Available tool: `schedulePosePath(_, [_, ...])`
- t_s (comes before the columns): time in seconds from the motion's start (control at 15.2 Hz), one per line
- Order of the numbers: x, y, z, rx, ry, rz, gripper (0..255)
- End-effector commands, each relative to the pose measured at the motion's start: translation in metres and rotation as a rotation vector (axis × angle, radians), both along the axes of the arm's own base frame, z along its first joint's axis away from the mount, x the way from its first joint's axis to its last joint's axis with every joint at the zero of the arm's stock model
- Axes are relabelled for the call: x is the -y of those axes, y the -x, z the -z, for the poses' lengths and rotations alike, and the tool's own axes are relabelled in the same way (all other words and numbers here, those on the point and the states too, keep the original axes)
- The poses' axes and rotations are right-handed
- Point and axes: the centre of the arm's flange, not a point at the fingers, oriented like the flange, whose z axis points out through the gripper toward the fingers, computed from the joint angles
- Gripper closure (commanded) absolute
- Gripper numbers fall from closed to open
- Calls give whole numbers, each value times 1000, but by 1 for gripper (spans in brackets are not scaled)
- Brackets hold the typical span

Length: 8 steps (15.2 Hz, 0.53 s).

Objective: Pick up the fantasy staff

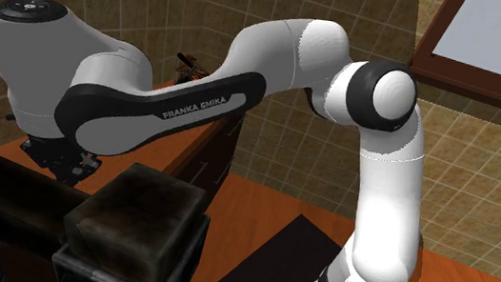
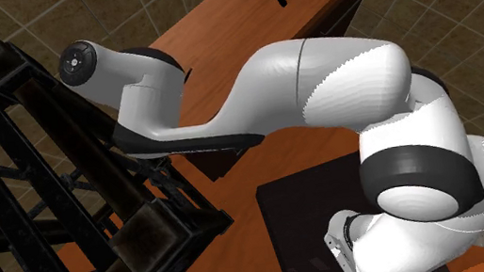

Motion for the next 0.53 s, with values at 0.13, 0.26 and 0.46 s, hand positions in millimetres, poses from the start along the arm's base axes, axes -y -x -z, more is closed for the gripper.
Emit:
schedulePosePath(0.13, [0,-1,-21,0,0,0,255])
schedulePosePath(0.26, [0,-1,-32,0,0,0,255])
schedulePosePath(0.46, [0,-1,-38,0,0,0,255])
